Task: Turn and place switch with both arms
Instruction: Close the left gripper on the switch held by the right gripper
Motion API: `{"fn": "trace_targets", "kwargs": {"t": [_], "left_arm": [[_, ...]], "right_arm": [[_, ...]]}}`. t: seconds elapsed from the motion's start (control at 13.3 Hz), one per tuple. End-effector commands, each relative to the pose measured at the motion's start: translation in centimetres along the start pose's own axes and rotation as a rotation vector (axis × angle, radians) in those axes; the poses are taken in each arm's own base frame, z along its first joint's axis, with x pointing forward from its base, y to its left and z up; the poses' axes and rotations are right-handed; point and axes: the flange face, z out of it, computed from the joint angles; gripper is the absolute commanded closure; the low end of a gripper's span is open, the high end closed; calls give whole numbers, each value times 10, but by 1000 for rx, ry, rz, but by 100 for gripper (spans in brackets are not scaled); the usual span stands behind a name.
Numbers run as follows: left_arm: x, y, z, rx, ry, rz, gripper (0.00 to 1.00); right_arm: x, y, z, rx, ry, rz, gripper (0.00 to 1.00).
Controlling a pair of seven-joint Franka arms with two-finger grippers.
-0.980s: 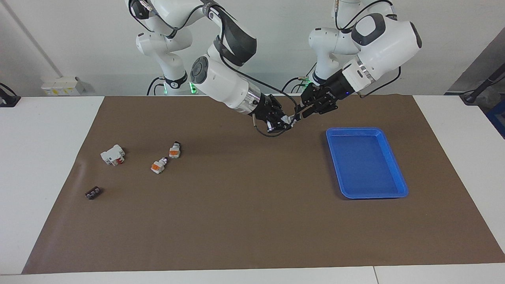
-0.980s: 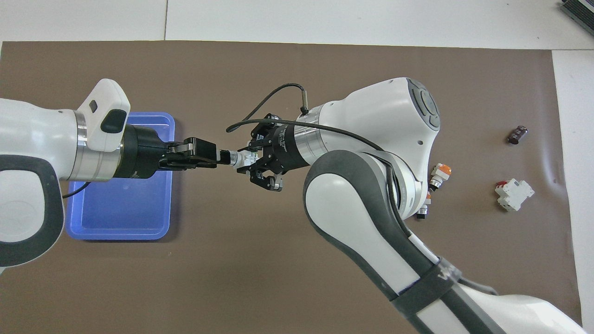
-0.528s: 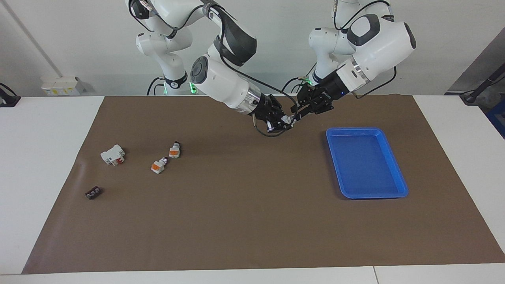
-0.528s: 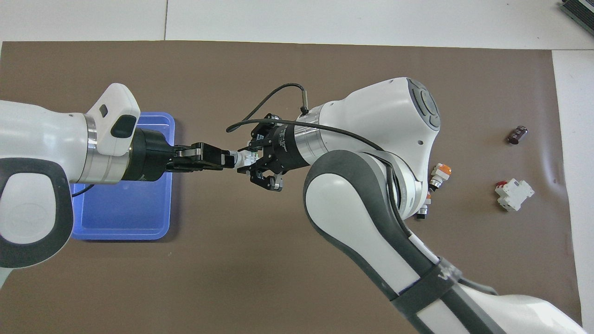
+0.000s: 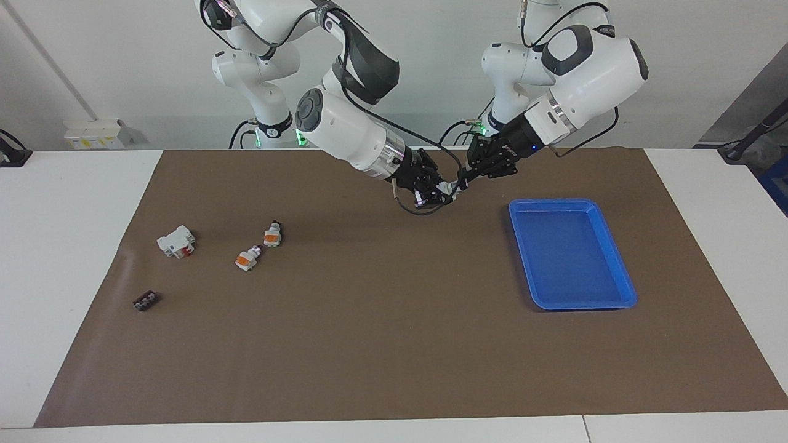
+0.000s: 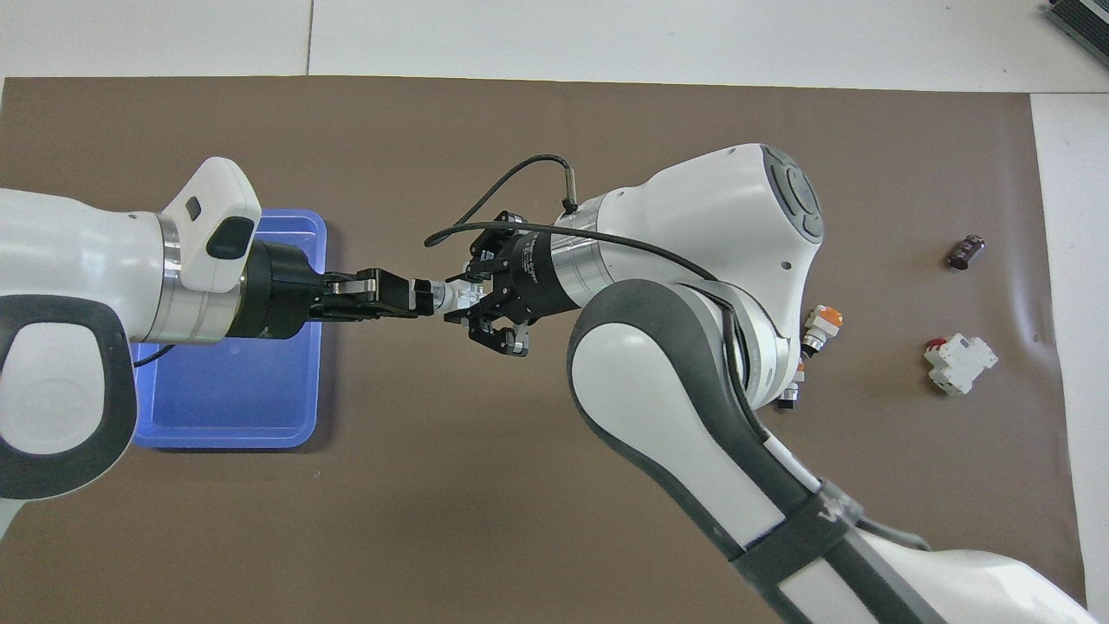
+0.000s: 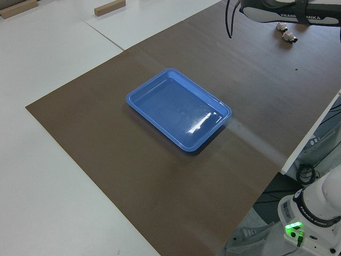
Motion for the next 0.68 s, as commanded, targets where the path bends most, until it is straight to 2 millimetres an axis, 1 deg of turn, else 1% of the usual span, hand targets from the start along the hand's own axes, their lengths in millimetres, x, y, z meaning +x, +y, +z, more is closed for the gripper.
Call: {"fn": "trace_targets", "kwargs": {"t": [0.0, 0.3, 0.38, 0.6], "left_arm": [[-7, 6, 9, -16, 4, 24, 100], [-5, 8, 10, -16, 21, 26, 99], [-4, 7, 8, -16, 34, 25, 86], [0, 7, 7, -15, 49, 29, 82]], "right_arm": [[-5, 4, -3, -1, 9, 12, 100], [-5, 4, -3, -2, 9, 12, 100], [-5, 4, -3, -1, 9, 13, 100], [-5, 4, -3, -3, 8, 14, 100]]}}
